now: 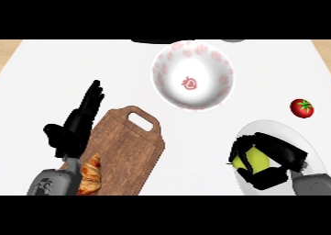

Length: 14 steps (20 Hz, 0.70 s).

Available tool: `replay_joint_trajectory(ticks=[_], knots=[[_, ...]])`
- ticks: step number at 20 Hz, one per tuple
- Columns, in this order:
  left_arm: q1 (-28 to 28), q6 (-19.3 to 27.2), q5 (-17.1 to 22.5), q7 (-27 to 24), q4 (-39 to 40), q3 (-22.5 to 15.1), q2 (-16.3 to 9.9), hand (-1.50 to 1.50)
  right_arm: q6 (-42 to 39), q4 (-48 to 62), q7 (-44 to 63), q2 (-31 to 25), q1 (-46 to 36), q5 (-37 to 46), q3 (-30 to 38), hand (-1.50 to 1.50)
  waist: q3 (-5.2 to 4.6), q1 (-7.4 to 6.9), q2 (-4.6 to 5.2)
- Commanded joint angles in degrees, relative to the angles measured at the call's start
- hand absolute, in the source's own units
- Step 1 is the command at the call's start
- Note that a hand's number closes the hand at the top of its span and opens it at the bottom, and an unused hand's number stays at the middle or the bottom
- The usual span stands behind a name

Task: Pick the pear from the plate and place it in the bowl

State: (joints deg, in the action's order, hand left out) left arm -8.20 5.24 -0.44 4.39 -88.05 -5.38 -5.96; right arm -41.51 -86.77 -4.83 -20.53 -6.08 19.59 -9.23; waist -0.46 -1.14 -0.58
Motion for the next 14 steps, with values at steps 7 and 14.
replay_joint_trajectory(ticks=[7,14], knots=[[-0.6,0.8,-0.3,1.8,-0.3,0.7,0.2,0.0,6.9,-18.6,-6.6,18.1,5.0,-0.5,-16.8,1.5,0.47,1.78,0.25],[-0.2,2.1,-1.3,2.0,-1.2,0.1,1.5,0.0,12.2,-37.0,1.2,20.4,4.4,-0.4,-17.4,1.5,0.44,1.61,0.35]])
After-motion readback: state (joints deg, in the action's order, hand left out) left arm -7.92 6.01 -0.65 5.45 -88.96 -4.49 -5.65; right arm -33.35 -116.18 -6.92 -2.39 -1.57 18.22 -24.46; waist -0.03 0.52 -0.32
